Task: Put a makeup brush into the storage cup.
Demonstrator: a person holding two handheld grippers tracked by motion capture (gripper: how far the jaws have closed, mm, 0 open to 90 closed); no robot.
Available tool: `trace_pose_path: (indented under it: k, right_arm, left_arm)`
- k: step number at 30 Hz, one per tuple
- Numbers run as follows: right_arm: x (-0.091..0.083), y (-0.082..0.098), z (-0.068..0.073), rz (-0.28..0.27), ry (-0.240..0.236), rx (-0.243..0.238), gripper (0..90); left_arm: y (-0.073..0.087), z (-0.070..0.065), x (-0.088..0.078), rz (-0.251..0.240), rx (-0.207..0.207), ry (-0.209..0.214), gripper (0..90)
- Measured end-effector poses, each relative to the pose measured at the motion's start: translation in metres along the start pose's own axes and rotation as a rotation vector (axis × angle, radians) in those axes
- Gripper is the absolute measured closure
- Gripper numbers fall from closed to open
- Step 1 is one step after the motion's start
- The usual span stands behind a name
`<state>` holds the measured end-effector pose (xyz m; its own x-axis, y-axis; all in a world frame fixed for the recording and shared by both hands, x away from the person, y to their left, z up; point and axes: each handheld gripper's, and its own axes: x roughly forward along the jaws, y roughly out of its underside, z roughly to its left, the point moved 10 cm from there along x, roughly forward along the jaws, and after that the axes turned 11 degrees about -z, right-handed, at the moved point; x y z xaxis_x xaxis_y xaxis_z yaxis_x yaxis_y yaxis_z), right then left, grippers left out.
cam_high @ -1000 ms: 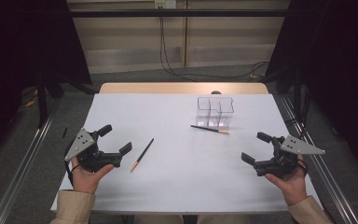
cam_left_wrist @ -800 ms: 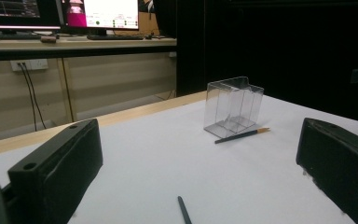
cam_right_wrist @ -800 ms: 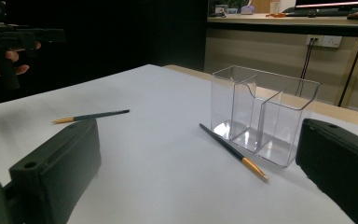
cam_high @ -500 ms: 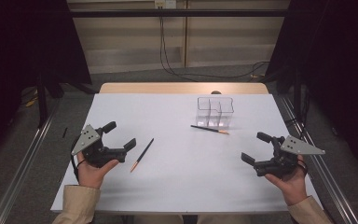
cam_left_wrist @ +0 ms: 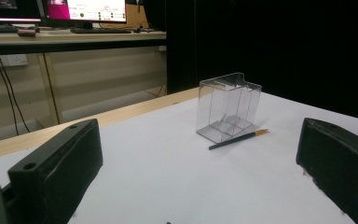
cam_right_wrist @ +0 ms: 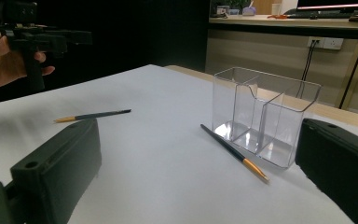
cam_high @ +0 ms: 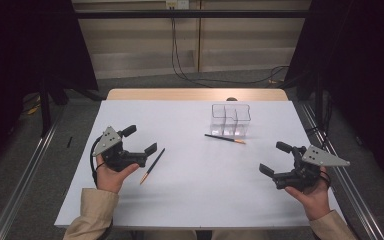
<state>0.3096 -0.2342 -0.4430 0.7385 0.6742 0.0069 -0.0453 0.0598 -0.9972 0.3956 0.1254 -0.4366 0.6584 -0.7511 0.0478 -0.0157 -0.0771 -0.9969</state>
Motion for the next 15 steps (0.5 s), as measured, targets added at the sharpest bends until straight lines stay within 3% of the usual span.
trace_pose_path:
  k: [15]
  right_arm:
    - [0.000, 0.001, 0.001, 0.004, -0.006, 0.000, 0.0]
  left_arm:
    - [0.007, 0.002, 0.017, 0.021, -0.007, 0.002, 0.1]
